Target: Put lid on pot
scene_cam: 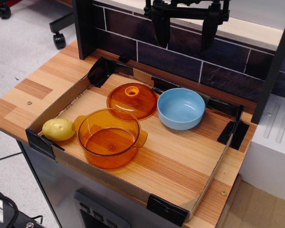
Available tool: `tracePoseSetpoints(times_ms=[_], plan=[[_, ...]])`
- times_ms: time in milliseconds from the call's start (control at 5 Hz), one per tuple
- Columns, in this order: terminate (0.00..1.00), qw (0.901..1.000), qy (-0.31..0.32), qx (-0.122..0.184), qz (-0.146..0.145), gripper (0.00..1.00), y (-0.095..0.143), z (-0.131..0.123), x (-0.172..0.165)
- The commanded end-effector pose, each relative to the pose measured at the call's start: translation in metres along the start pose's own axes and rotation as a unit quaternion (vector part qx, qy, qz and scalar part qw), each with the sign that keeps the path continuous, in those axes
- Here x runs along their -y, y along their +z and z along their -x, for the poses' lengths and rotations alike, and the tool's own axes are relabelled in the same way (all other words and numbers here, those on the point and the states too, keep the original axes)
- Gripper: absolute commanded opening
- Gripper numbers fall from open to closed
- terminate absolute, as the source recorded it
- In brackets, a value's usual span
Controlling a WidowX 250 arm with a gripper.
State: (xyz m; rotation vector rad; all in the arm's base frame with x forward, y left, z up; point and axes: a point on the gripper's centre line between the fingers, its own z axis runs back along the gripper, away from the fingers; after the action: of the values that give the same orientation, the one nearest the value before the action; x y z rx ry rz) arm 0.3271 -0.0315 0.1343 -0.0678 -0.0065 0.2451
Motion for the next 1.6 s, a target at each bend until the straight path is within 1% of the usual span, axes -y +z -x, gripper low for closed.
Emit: tracePoseSetpoints(times_ms=[0,200,400,600,800,1000,1200,1400], plan=[[0.00,1.0000,0.000,0.000,0.000,1.00,0.000,0.000,0.000],[0.00,0.9999,-0.006,0.000,-0.009,1.00,-0.002,-0.001,-0.016],[0.00,0.9998,-0.013,0.001,-0.012,1.00,-0.009,0.000,-0.041],[0.00,0.9998,-0.013,-0.001,-0.016,1.00,-0.020,-0.003,-0.061],[0.00,0.9997,-0.014,0.009,-0.016,1.00,-0.035,-0.007,-0.077],[0.00,0.9997,-0.008,0.022,-0.012,1.00,-0.050,-0.011,-0.086],[0.00,0.9997,-0.001,0.022,-0.013,1.00,-0.066,-0.016,-0.089],[0.00,0.9997,-0.003,0.023,-0.001,1.00,-0.074,-0.018,-0.085]])
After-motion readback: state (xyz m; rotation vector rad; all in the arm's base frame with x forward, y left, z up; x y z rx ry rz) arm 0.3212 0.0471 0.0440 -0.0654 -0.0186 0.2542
